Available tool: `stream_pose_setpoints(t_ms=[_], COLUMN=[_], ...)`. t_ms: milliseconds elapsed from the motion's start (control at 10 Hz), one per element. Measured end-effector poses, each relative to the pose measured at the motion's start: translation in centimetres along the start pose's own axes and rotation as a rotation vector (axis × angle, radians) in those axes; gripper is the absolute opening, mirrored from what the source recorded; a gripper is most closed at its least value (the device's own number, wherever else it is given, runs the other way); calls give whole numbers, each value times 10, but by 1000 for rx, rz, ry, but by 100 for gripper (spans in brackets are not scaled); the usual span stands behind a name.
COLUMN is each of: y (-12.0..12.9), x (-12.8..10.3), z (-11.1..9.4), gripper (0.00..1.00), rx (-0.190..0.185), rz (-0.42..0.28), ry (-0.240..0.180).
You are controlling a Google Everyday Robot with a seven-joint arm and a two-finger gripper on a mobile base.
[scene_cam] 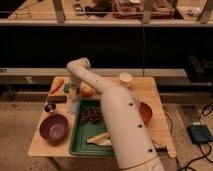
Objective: Wipe red bowl with sponge
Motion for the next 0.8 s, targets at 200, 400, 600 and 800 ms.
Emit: stream_pose_setpoints(t_ms=[200,400,600,800], y=[-6,-10,-14,-17], x=[-3,-6,-4,-1], z=[2,2,2,3], gripper=[75,75,75,75], rx=[-24,-16,0,17], rz=[4,0,-5,-8], ry=[-30,-41,-35,-11])
